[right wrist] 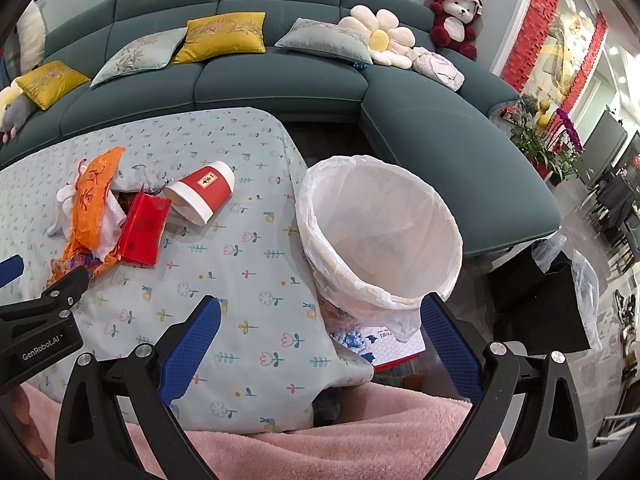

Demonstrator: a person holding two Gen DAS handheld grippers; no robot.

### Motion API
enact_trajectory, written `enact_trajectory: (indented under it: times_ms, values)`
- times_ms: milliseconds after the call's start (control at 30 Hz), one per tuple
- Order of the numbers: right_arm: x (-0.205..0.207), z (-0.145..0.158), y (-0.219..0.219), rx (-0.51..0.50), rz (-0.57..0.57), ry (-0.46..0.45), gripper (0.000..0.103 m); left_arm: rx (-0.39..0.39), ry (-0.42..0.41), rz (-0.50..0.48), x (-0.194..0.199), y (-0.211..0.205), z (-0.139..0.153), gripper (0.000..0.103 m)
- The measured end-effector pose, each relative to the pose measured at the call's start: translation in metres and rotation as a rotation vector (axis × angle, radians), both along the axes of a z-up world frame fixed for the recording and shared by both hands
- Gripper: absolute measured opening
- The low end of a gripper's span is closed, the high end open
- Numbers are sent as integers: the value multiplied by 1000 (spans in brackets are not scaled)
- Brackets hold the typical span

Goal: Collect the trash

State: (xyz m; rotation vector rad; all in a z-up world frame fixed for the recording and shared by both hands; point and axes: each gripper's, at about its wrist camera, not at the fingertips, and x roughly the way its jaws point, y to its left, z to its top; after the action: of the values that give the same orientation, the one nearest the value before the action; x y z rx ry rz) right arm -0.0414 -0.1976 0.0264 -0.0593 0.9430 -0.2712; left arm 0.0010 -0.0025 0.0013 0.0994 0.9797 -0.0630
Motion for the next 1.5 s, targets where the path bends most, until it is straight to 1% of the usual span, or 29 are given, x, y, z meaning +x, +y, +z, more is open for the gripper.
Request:
enact_trajectory:
  times_ms: [433,567,700,967,1067,1233,1300,1333,1500]
  values:
    - [1,9,9,0,6,-31,96,-13,-4,1,2,0,2,95]
    - [3,9,18,7,23,-41,96,-14,2,19,5,10,0,95]
    - [9,4,30,21,50,-37,96,-28,39,46,12,30,-11,96]
    - [25,-7,57,46,104,-25,96,-87,157,180,32,76,-46,96]
    - [31,-10,64,52,120,-20,96,-112,181,220,36,87,-56,95]
    - [41,-17,68,79,128,-11,96,-140,205,248,41,101,-73,95]
    - [45,-22,69,98,127,-2,95,-150,222,261,43,105,-81,91]
    - [48,-25,70,108,127,4,94,-155,234,270,43,109,-86,86]
    - [59,-39,80,134,145,24,91,-214,263,294,48,118,-97,76]
